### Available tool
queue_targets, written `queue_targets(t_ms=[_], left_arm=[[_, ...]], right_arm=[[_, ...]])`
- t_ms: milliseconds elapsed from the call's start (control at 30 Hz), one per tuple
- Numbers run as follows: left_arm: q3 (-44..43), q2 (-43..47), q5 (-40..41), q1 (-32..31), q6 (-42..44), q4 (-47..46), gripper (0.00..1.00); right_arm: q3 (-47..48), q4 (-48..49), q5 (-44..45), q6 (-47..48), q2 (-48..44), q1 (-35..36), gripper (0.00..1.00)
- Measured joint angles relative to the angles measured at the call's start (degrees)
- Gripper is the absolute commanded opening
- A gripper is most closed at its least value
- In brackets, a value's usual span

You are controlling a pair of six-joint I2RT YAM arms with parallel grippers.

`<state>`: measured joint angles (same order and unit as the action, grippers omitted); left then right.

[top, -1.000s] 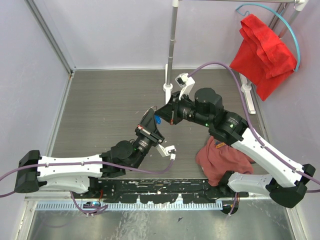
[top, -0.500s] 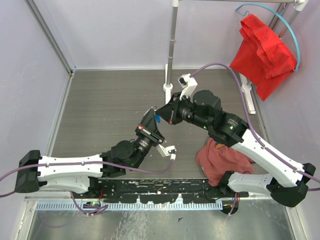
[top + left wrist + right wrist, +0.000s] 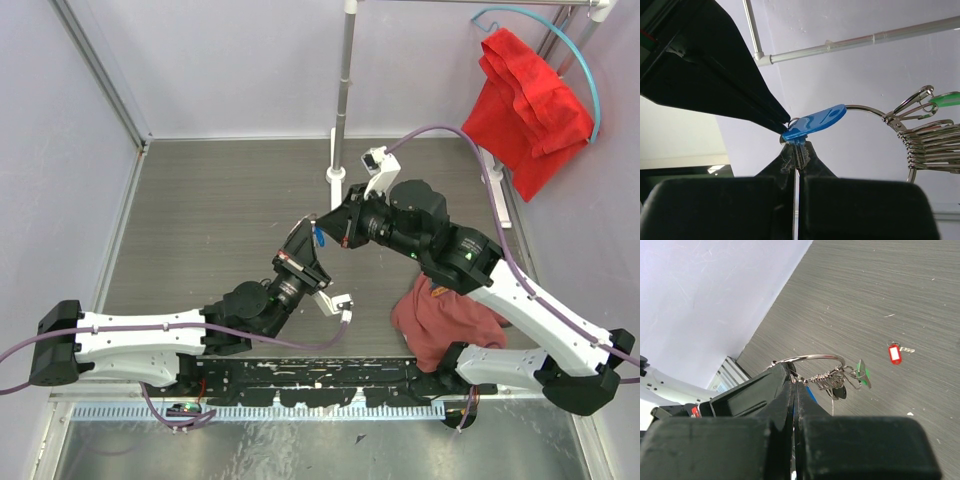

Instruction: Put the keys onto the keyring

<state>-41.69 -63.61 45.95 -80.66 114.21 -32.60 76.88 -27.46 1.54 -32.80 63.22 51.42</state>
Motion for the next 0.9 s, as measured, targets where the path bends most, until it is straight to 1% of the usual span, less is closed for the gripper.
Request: queue_targets(t_ms=[200,400,467,533,567,633,667,733,800,900], left_arm=[[0.0,0.07,-0.42,-0.52,0.0,-0.33,0.0],[0.0,0.07,-0.42,-0.74,-0.37,-0.55,0.0],[-0.04,0.11,-0.42,-0.76,-1.09,-0.42,0.0],[-0.79,0.5,-0.39,-0.79,-3.37,1.64,0.0],[-1.51,0.9,-0.39,-0.83,-4.98,3.45,0.0],[-5.46,3.3,-0.92,-1.09,-12.98,12.83,0.0],[-5.77,3.52,-0.92,-1.2,-13.6,13.44,0.0],[-10.03,6.21,-3.06,-1.4,-22.01,21.99,0.0],[-13.9,9.05,-5.62,-1.49,-29.24,28.04,0.0],[-17.66,13.09,-9.4,-1.51,-38.38,34.36,0.0]], right_arm=[[0.92,-2.62,2.43,5.62,-2.38,-0.63,0.01],[1.7,-5.09,2.64,11.19,-6.05,-0.96,0.01],[2.34,-6.71,4.22,12.44,-6.29,-0.94,0.01],[2.4,-8.72,6.19,13.22,-6.01,-0.96,0.01],[2.4,-10.23,7.26,13.49,-5.42,-0.96,0.01],[2.29,-12.66,8.52,13.77,-3.8,-0.98,0.01],[1.99,-13.44,8.7,13.86,-2.67,-1.27,0.01],[0.52,-14.43,8.2,13.88,-0.42,-1.99,0.01],[-1.88,-15.02,6.51,13.88,1.68,-3.08,0.01],[-6.21,-15.32,2.54,13.9,4.61,-5.27,0.04]])
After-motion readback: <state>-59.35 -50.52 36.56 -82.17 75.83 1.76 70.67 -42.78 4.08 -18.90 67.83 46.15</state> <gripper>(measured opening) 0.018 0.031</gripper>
